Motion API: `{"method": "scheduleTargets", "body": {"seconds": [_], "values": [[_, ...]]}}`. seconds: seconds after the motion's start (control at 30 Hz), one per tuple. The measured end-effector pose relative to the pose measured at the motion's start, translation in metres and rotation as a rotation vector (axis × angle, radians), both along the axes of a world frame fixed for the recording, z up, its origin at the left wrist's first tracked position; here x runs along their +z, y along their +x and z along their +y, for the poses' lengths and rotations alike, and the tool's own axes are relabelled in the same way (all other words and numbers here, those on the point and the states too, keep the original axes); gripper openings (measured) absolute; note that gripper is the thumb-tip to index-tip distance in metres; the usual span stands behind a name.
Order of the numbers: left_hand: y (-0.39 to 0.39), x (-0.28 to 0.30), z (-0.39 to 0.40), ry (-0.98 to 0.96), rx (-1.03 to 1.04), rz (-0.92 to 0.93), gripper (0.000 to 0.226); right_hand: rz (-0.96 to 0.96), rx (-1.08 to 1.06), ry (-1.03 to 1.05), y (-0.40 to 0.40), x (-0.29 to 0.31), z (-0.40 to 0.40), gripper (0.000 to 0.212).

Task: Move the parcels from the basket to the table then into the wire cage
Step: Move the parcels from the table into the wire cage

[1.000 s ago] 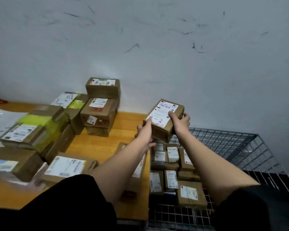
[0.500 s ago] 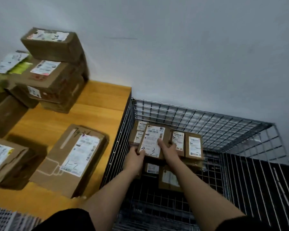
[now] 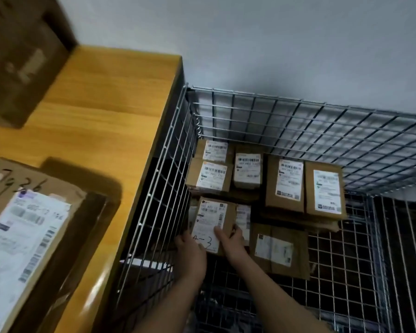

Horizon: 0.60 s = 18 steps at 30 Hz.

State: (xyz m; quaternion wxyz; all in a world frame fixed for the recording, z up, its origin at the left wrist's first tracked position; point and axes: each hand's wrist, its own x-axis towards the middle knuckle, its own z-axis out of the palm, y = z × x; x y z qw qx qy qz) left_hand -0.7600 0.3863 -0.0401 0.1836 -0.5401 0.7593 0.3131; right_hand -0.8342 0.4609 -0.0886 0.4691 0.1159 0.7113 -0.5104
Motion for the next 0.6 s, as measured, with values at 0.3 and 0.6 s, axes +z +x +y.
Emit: {"method": "scheduleTargets", "body": {"seconds": [0.3,0.6], "values": [[0.014,-0.056,0.0,-0.203,-0.358,0.021,0.068,0.086,0.076,0.003,0.008,-0.049,-0.026,0.09],[0.011,-0.061,-0.003,-0.155,-0.455,-0.048,0.073,0.197,0.148,0.097,0.004,-0.053,-0.04,0.062]]}}
